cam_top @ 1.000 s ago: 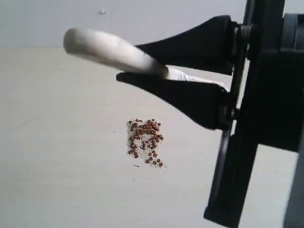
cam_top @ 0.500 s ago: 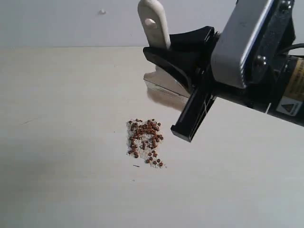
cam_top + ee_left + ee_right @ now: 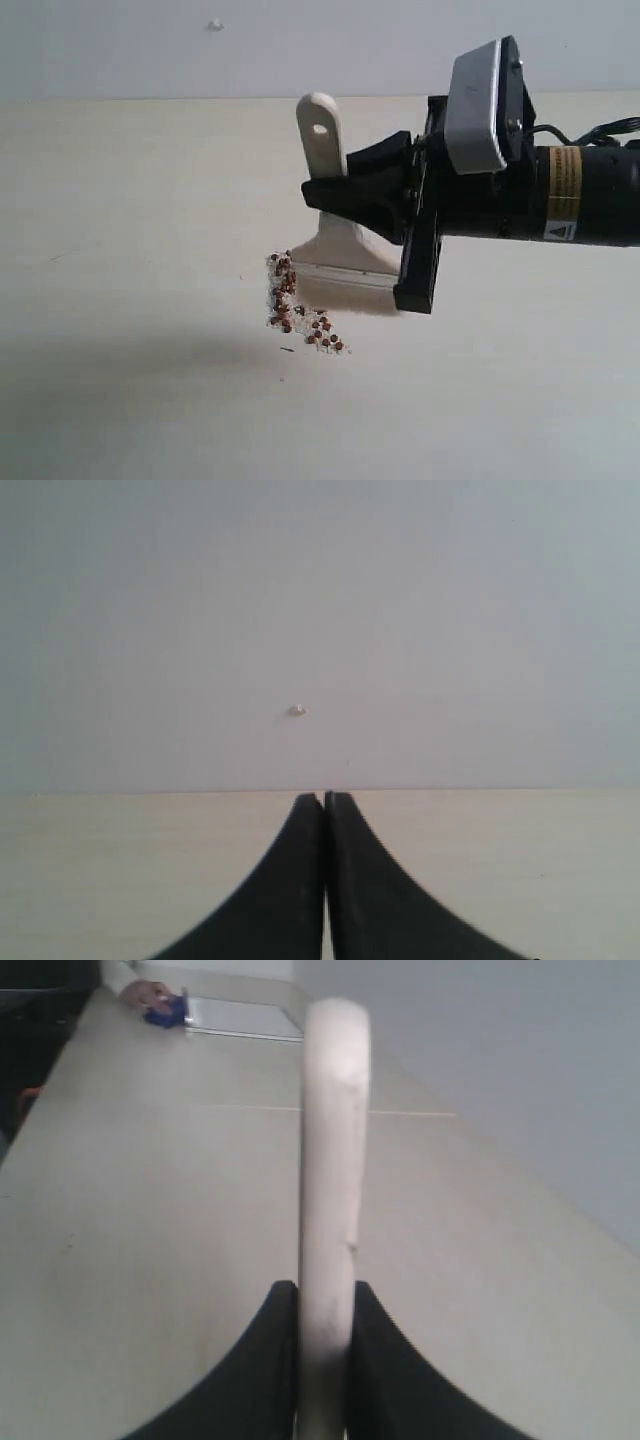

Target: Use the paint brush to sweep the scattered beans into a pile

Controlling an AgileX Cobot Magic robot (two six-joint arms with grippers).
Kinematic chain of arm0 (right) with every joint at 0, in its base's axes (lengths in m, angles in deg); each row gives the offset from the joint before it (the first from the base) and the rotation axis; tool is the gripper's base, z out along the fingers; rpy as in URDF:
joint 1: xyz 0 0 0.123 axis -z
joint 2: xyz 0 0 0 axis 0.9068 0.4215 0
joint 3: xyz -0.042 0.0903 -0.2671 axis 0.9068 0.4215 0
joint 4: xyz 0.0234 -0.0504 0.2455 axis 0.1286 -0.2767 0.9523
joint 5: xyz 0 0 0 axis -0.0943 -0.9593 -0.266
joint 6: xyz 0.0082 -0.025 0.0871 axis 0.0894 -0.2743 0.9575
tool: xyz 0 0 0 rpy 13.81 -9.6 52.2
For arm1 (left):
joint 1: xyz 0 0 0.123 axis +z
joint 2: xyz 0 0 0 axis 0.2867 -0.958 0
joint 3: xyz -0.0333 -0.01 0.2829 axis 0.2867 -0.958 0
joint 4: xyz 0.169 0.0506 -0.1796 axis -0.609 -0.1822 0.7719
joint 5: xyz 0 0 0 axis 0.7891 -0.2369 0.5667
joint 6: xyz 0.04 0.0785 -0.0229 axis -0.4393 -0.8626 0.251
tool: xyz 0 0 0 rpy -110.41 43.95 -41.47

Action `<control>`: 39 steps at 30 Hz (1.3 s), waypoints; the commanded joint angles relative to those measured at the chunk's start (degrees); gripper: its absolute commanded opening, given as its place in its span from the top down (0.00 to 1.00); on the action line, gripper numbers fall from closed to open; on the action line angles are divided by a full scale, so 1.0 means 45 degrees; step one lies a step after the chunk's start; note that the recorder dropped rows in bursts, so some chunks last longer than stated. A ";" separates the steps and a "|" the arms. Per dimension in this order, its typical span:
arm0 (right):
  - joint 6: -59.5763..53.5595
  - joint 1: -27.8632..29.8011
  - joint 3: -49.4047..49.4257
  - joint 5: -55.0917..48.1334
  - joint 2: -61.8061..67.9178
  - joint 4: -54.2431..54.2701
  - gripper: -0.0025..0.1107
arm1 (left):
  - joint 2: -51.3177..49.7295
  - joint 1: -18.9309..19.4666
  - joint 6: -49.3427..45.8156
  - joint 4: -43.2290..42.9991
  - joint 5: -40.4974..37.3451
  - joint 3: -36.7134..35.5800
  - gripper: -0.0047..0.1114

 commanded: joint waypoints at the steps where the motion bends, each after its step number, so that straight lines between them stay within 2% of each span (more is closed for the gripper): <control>1: 0.0737 0.0317 -0.0490 0.1294 0.1057 -0.1435 0.98 | -0.0068 -0.0099 -0.0051 0.0077 -0.0086 -0.0030 0.96; 5: 0.0737 0.0317 -0.0517 0.2340 0.1995 -0.1674 0.98 | -0.0068 -0.0099 -0.0051 0.0077 -0.0086 -0.0030 0.96; 11: 0.0594 0.0317 -0.0517 0.2340 0.3103 -0.1849 0.98 | -0.0068 -0.0099 -0.0051 0.0077 -0.0086 -0.0030 0.96; 18: -0.0816 0.0317 -0.0658 0.2340 0.4337 -0.1168 0.98 | -0.0068 -0.0099 -0.0051 0.0077 -0.0086 -0.0030 0.96; 29: -0.0350 0.0317 -0.3401 0.2340 0.5998 -0.1116 0.98 | -0.0068 -0.0099 -0.0051 0.0077 -0.0086 -0.0030 0.96; 36: 0.0761 0.0317 -0.4950 0.2340 0.6259 -0.1559 0.98 | -0.0068 -0.0099 -0.0051 0.0077 -0.0086 -0.0030 0.96; 39: 0.1983 0.0317 -0.5496 0.2340 0.6234 -0.2033 0.98 | -0.0068 -0.0099 -0.0080 0.0077 -0.0086 -0.0030 0.96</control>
